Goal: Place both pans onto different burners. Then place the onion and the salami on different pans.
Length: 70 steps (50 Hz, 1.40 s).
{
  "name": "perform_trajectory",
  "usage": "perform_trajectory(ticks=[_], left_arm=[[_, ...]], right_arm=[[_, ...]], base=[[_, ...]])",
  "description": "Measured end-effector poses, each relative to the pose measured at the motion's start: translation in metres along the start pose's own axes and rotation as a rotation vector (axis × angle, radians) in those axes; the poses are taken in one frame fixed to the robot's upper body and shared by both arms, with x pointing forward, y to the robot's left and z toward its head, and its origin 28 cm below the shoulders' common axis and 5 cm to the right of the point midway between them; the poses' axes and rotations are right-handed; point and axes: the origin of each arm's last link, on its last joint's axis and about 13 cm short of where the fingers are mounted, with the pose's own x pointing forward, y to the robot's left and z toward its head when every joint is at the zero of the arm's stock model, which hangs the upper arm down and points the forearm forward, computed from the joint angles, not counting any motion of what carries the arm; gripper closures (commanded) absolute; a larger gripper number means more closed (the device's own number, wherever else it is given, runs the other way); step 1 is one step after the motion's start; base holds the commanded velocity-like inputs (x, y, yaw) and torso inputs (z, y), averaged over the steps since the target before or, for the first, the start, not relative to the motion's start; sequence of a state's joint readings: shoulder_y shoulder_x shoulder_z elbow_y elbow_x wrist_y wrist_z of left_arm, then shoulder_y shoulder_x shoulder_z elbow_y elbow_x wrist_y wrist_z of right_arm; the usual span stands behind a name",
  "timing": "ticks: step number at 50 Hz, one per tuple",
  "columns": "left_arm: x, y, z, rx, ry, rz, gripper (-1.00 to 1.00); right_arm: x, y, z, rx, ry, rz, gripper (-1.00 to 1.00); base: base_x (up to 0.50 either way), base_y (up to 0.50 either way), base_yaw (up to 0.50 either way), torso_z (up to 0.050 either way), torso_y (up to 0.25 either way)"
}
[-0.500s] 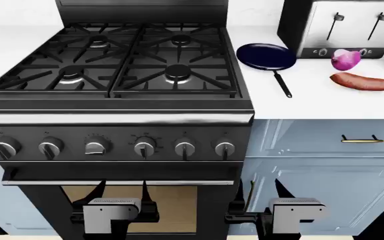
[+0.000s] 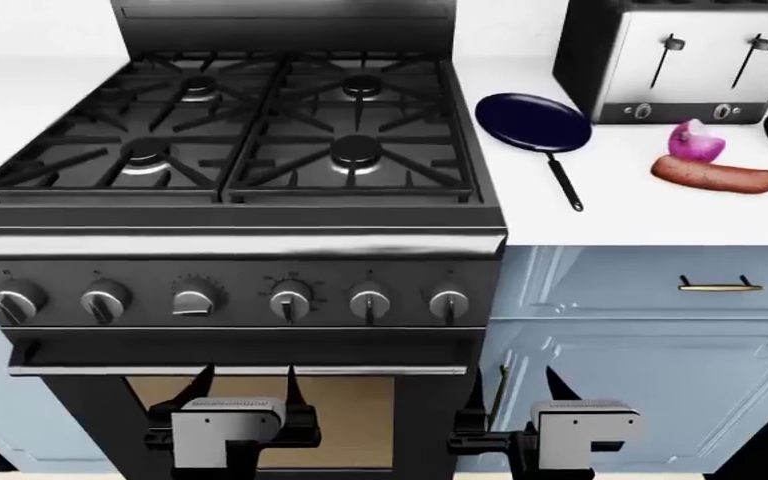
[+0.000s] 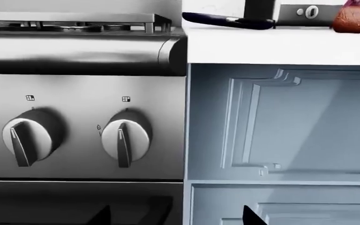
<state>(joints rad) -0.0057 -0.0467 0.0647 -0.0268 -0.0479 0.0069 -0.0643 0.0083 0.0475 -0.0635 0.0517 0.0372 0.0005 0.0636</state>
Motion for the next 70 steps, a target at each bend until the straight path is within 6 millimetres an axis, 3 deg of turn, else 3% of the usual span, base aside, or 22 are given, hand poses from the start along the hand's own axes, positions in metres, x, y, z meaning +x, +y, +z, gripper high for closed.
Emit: perform_trajectory(ticks=[29,61,70], left_arm=[[0.0016,0.0003,0.0004,-0.014,0.012,-0.009,-1.00],[0.0004,-0.0005,0.0005,-0.027,0.014,-0.008,-1.00],[0.0007,-0.0006,0.0006,-0.034,0.021,-0.011,-1.00]], right_arm=[[-0.0003,0.0009,-0.0015,0.035,0.013,0.008,-1.00],[-0.0008,0.0002,-0.0049,0.059,0.037,0.008,-1.00],[-0.0008,0.0005,-0.0046,0.059,0.039,0.010,-1.00]], base=[[0.00,-0.01,0.00,0.050,0.007],[0.00,-0.50,0.00,0.002,0.000],[0.00,-0.50,0.00,0.049,0.003]])
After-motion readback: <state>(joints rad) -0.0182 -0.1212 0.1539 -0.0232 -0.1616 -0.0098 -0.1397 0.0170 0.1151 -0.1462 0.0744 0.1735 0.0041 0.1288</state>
